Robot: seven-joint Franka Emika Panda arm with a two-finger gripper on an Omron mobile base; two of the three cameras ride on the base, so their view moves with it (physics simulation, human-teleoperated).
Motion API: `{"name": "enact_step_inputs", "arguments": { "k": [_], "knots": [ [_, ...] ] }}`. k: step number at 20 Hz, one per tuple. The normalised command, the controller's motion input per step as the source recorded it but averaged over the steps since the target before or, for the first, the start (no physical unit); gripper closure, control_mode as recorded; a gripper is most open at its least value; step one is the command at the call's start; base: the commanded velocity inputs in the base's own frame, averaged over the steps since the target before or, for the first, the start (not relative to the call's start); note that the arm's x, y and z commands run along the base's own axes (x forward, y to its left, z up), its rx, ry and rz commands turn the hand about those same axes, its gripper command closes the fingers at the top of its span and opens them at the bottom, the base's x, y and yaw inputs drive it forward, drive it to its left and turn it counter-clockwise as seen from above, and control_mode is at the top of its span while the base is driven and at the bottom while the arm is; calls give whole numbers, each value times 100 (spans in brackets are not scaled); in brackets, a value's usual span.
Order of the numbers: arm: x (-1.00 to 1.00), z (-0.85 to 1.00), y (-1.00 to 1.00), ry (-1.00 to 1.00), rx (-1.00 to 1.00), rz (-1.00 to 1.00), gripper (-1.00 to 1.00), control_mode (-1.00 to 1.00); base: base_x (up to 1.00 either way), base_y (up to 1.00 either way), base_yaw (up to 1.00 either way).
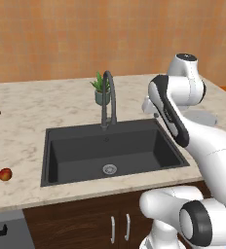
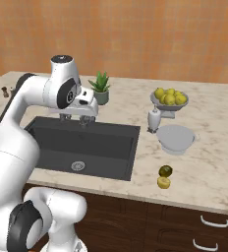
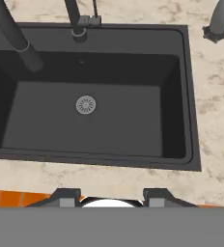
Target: Put the colander in the sink, put the kiwi, apple, kiwi in the colander, and turn on the sink faucet and pour water over the colander.
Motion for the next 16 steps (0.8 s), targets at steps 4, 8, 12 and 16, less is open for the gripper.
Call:
{"name": "enact_step_inputs", "arguments": {
  "k": [4,8,12,16],
  "knots": [
    [13,0,-30,0,1,5,-100,-100,0,0,0],
    [41,-7,-100,2,0,2,-100,-100,0,0,0],
    [51,-34,-100,1,0,1,-100,-100,0,0,0],
    [51,-40,-100,1,0,0,-100,-100,0,0,0]
  ]
}}
